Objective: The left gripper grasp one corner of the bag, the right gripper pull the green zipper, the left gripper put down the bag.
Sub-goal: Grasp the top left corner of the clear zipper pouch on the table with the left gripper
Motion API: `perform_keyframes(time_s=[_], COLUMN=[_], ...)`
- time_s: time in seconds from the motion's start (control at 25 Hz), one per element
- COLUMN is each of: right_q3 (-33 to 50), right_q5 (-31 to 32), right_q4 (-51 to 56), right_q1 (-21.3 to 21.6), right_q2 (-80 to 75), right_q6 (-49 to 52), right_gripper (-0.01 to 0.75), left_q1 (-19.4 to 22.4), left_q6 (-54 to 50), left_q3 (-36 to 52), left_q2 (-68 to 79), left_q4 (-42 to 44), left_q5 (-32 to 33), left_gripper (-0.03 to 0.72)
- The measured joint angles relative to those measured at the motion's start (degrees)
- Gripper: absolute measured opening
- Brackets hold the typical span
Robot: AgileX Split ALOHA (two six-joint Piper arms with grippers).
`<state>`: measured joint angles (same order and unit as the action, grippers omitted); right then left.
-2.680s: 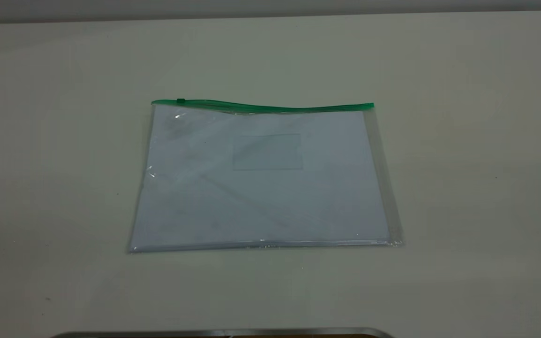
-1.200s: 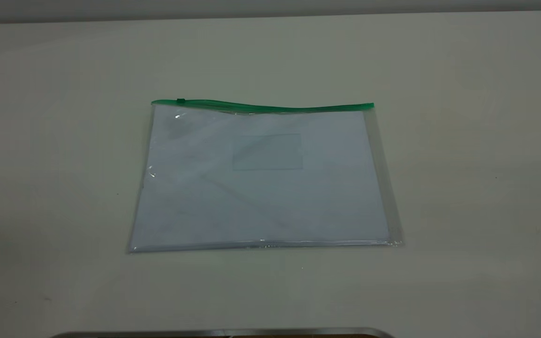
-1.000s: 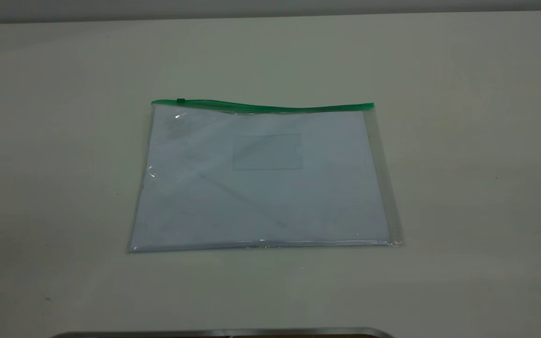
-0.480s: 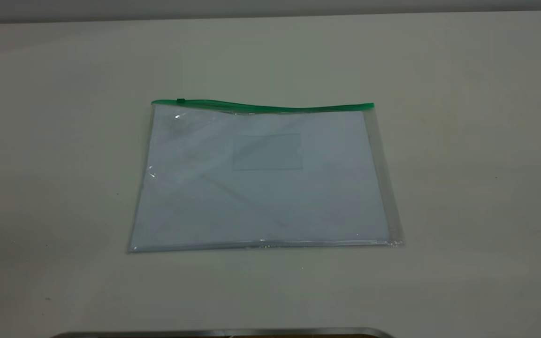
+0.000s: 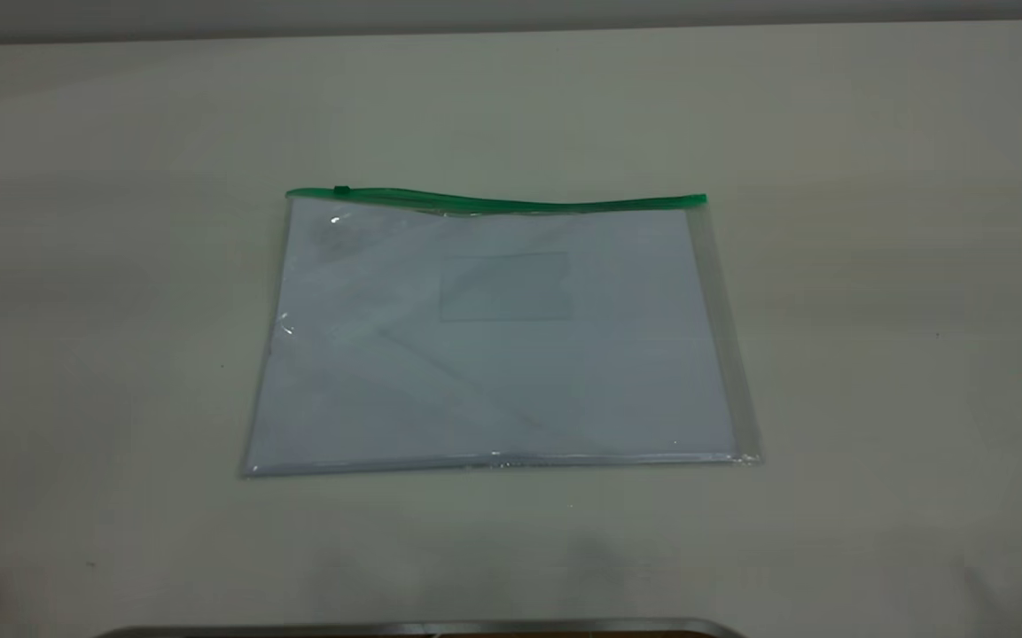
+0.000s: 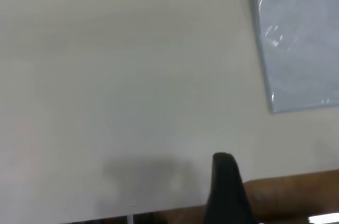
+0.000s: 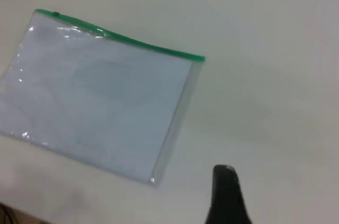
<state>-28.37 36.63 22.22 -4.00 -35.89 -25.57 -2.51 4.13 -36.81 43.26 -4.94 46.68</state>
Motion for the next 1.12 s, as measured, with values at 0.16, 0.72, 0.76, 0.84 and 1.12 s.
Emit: perform_keyframes(time_s=[0.16,0.72,0.76,0.84,1.12], right_q3=[-0.94,-7.68,-8.19,-9.53,-13.52], right_q5=[-7.58,-3.29,-1.94,0.16,2.65], right_q4=[11.6,68.43,70.27,72.08,73.16], right_q1=[0.0,0.0,0.0,0.0,0.0], right_q2=[-14.08,-49.8,-51.5,-54.3,-60.35], right_q6=[-12.23,-67.75,-69.71,-71.69,-72.56], right_gripper=[0.599,0.584,0.584,0.584,0.583], left_q1=[0.0,0.0,0.0,0.0,0.0], left_q6=[3.43,40.75,43.04,45.4,46.76], left_q3=[-1.76,-14.59,-16.27,-20.64,-35.83], left_q2=[13.69,55.03,58.26,64.72,84.41], left_q4=[-4.35,-42.58,-44.31,-46.16,-47.13], left_q5=[-6.83,-23.0,-23.56,-24.39,-23.07], left_gripper=[0.588,0.588,0.588,0.588,0.588])
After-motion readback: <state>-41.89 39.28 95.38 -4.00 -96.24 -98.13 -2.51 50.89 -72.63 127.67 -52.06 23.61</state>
